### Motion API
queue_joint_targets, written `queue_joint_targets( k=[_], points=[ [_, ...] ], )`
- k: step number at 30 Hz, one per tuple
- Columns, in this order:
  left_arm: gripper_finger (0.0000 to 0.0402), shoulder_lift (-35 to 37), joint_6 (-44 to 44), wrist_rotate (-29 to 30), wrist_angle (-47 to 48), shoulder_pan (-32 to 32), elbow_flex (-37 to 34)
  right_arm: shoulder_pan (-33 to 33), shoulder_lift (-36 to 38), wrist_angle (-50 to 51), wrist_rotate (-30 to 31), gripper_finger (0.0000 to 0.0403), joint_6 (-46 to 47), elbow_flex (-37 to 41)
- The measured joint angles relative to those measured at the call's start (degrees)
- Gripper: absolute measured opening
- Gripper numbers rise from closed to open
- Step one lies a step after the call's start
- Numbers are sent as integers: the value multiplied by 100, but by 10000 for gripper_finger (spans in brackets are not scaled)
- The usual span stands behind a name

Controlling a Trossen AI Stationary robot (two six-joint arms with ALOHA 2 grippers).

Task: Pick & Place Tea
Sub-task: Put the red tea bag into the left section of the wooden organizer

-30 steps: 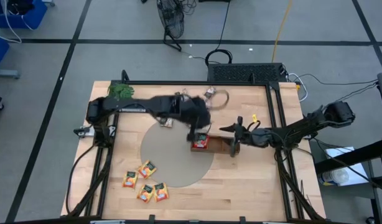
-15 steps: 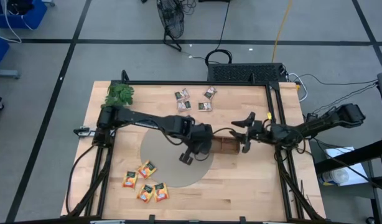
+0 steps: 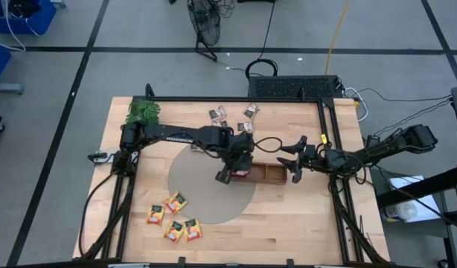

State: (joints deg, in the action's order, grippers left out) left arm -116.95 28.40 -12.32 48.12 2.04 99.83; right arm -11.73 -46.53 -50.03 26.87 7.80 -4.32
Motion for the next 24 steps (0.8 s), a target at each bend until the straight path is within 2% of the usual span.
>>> queue_joint_targets(
  k=[7, 24],
  points=[
    [3, -77, -115, -469, 49, 40, 0, 0, -8, 16, 2, 196, -116, 2],
    [3, -634, -252, -514, 132, 66, 2, 0, -32, 16, 4, 196, -103, 4]
  ],
)
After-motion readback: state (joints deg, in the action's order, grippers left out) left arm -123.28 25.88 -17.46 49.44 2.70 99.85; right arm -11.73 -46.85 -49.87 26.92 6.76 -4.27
